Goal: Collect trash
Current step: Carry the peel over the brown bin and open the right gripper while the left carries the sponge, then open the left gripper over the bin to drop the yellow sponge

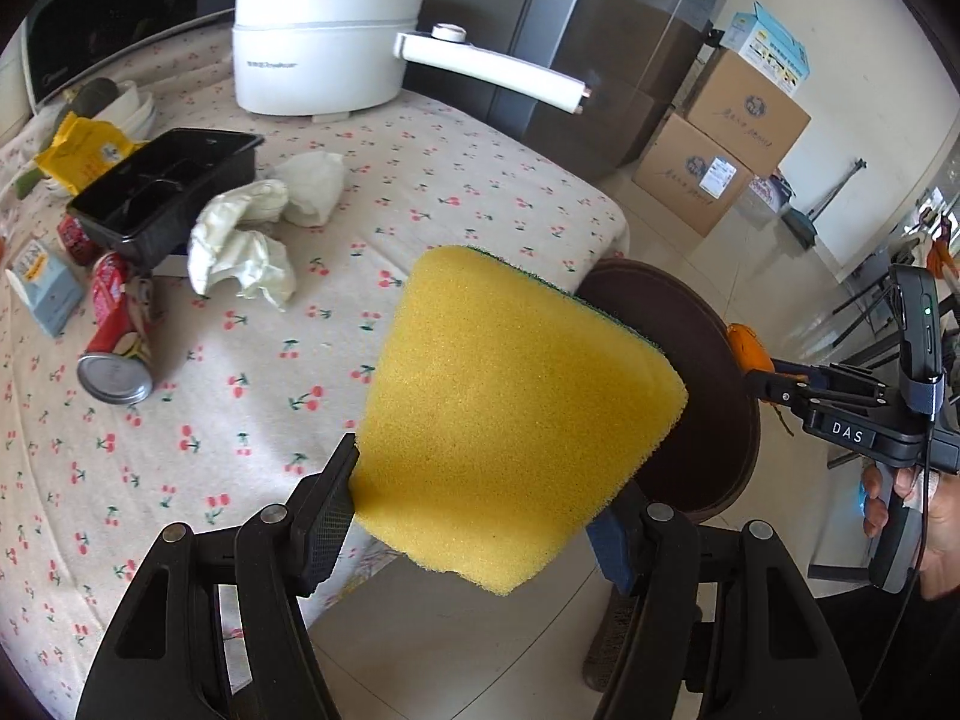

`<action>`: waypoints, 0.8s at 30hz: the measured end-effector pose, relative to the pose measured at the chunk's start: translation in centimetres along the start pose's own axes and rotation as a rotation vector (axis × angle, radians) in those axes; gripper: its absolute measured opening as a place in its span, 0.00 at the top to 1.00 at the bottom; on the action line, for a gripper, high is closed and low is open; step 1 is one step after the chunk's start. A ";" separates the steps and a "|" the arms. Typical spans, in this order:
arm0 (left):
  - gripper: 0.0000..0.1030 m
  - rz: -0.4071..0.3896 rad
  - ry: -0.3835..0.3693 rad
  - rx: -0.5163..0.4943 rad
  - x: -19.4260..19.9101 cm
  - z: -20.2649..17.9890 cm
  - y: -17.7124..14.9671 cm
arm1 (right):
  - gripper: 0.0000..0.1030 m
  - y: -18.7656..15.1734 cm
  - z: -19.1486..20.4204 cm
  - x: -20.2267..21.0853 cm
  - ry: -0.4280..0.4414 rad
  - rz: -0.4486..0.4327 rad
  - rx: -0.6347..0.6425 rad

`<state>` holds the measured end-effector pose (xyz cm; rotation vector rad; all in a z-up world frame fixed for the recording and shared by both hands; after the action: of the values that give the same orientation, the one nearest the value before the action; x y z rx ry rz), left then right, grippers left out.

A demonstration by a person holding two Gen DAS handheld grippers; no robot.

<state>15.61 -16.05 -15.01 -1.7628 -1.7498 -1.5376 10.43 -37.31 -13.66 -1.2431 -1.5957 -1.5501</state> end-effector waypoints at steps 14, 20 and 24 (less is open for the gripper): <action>0.32 0.064 -0.081 -0.067 -7.4 -5.3 1.0 | 0.65 -0.1 -3.1 -1.4 -0.034 -0.002 -0.040; 0.32 0.080 -0.097 -0.085 -9.4 -6.1 1.1 | 0.43 -0.4 -4.4 -1.3 -0.032 0.010 -0.085; 0.31 0.074 -0.118 -0.107 -10.4 -6.7 1.2 | 0.39 -0.8 -5.0 -1.1 -0.032 0.018 -0.096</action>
<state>15.95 -27.67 -19.42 -1.9844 -1.6613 -1.5531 9.15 -42.31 -14.20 -1.3361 -1.5415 -1.6194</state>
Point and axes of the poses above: each gripper's, at about its wrist camera, not at the fingertips, and x roughly against the way its jaws point, z to its left, y to its top, the point moved 9 cm from there along -x, roughly the way its jaws point, and after that the axes turned 14 degrees about -y, right-handed, at the moved point
